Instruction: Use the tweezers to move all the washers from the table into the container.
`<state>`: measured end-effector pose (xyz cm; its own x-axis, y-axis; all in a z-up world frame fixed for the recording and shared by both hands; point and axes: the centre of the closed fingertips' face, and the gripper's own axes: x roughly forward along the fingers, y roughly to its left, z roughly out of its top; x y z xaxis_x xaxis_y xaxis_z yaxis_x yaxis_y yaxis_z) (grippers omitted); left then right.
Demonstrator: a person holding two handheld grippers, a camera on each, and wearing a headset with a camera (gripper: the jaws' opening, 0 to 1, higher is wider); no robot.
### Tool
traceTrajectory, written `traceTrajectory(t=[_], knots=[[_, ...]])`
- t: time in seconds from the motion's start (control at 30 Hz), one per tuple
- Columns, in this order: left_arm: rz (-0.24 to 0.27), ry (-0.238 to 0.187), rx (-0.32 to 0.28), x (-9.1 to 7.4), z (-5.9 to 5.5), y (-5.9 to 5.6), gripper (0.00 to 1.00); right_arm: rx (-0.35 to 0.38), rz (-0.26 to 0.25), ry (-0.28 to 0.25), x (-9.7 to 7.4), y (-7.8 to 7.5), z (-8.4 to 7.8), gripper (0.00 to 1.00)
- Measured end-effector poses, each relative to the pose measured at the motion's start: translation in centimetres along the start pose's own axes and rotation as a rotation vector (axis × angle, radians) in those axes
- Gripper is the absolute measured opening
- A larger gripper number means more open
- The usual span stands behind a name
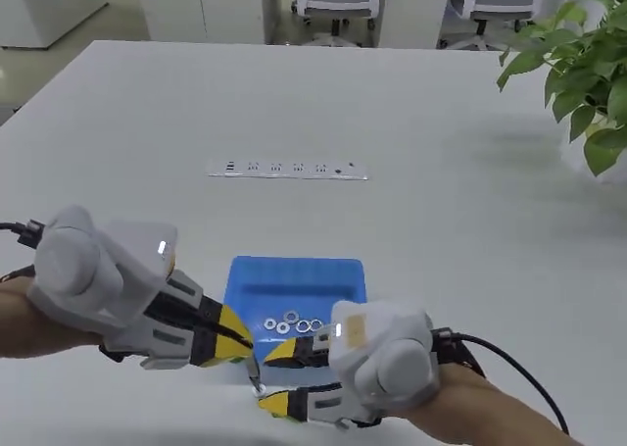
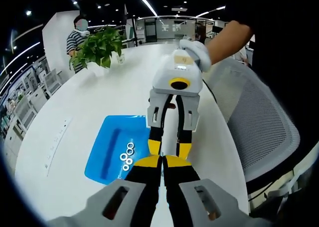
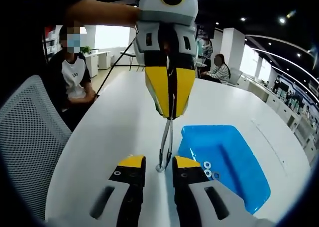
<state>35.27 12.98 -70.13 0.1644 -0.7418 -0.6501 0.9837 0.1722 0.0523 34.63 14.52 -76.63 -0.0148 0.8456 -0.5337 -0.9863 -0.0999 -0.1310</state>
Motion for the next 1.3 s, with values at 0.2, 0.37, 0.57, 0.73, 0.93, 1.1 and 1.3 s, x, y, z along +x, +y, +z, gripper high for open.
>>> traceTrajectory(t=[0.2,0.37,0.57,0.73,0.93,1.1,1.3], knots=[[-0.010,0.005,0.004,0.00,-0.12,0.06,0.05,-0.028,-0.010,0.008,0.85,-0.38,0.07,0.18],[-0.013,0.009,0.007,0.03,-0.12,0.07,0.05,-0.029,-0.027,0.000,1.08,-0.69,0.25,0.13],[-0.016,0.009,0.006,0.05,-0.11,0.07,0.05,-0.032,-0.027,-0.004,1.12,-0.77,0.20,0.11],[-0.018,0.010,0.010,0.13,0.01,-0.03,0.05,-0.020,-0.025,-0.009,1.13,-0.72,0.19,0.10],[-0.022,0.021,0.020,0.12,0.06,-0.17,0.05,-0.017,-0.025,-0.011,1.14,-0.70,0.21,0.10],[-0.025,0.031,0.024,0.09,0.07,-0.30,0.05,-0.019,-0.021,-0.005,1.12,-0.61,0.21,0.09],[-0.026,0.035,0.026,0.02,0.34,-0.66,0.05,-0.021,-0.021,-0.002,0.83,-0.39,0.26,0.09]])
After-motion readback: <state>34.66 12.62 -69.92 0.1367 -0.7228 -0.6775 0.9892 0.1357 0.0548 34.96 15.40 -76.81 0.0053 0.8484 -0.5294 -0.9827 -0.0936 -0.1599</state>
